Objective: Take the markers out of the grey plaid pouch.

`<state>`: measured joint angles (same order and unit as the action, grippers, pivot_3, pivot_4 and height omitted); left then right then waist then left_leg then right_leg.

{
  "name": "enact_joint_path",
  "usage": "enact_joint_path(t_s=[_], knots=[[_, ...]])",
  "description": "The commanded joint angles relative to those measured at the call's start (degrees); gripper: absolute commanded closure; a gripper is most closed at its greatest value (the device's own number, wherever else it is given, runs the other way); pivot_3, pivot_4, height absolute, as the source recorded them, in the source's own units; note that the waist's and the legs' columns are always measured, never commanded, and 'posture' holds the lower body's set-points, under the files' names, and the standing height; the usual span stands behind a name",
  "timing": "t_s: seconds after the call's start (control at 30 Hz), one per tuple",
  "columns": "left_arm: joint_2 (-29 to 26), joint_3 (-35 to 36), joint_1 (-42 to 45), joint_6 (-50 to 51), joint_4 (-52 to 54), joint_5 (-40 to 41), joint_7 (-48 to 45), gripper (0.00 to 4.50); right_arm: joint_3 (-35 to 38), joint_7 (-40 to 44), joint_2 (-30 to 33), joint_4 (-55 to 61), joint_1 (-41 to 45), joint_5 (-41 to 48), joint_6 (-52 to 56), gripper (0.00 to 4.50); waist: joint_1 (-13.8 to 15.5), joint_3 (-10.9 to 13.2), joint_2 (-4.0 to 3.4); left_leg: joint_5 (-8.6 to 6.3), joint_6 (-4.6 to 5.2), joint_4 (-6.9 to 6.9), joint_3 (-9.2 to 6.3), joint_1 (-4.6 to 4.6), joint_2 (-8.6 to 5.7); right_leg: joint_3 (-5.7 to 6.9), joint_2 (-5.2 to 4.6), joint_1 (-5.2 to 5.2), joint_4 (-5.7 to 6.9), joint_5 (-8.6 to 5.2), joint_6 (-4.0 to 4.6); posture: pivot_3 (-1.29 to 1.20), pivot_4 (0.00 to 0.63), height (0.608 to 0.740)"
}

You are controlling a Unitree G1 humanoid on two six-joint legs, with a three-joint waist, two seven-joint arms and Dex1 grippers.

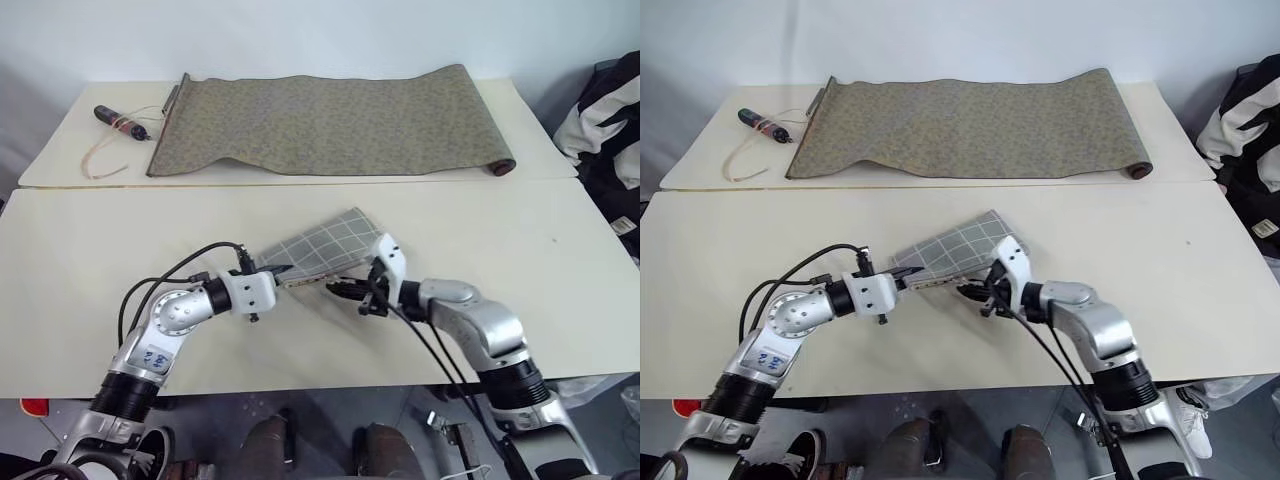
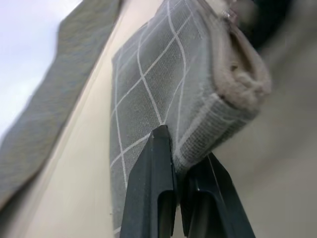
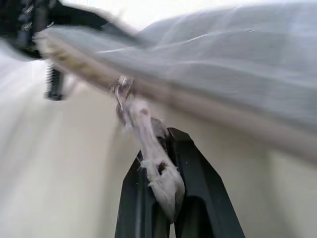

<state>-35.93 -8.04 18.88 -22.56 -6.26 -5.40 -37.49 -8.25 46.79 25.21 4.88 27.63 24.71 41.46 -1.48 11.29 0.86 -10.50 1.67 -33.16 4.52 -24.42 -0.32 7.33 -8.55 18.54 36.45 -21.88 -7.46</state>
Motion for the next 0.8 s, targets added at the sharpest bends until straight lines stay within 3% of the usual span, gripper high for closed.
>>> enact_joint_path(t_s=[0.03,0.23,0.4,0.6,0.8], knots=[[-2.45,3.99,-1.19,-0.79,1.11,6.20,-3.57,4.50,4.27,2.18,3.79,-0.84,1.80,0.27,-2.66,4.47,-0.02,0.00,0.00,0.00,0.00,0.00,0.01,0.00,0.01,0.01,0.00,-0.01,-0.02,0.00,0.00,0.00,0.150,0.740],[-4.12,7.04,-3.50,1.10,1.12,13.49,-8.43,4.50,6.19,3.78,10.47,-9.75,2.46,-4.50,-10.19,4.47,0.15,0.01,0.01,-0.01,0.03,-0.04,0.04,0.00,-0.01,0.04,-0.02,-0.06,-0.03,0.00,0.00,0.00,0.150,0.740],[-3.45,8.49,-4.52,3.86,2.46,16.97,-10.00,4.50,6.40,7.08,11.58,-6.99,0.79,-1.91,-9.56,4.47,0.16,0.02,0.02,-0.03,0.07,-0.11,0.07,0.00,0.01,0.03,-0.02,-0.08,-0.04,0.00,0.00,0.00,0.150,0.740],[-2.04,8.81,-4.28,7.08,4.12,18.49,-9.93,4.50,6.65,12.07,13.34,0.46,-1.67,3.82,-4.85,2.50,0.17,0.02,0.02,-0.03,0.08,-0.13,0.07,0.00,0.01,0.03,-0.03,-0.09,-0.03,0.00,0.00,0.00,0.150,0.740],[-1.35,8.84,-4.72,7.87,5.28,17.84,-9.90,4.50,9.18,13.11,16.76,5.09,-3.17,5.37,-4.12,2.50,0.86,0.03,0.02,-0.09,0.13,-0.18,0.07,-0.02,0.01,0.04,-0.04,-0.18,-0.28,0.02,-0.01,0.00,0.150,0.740]])
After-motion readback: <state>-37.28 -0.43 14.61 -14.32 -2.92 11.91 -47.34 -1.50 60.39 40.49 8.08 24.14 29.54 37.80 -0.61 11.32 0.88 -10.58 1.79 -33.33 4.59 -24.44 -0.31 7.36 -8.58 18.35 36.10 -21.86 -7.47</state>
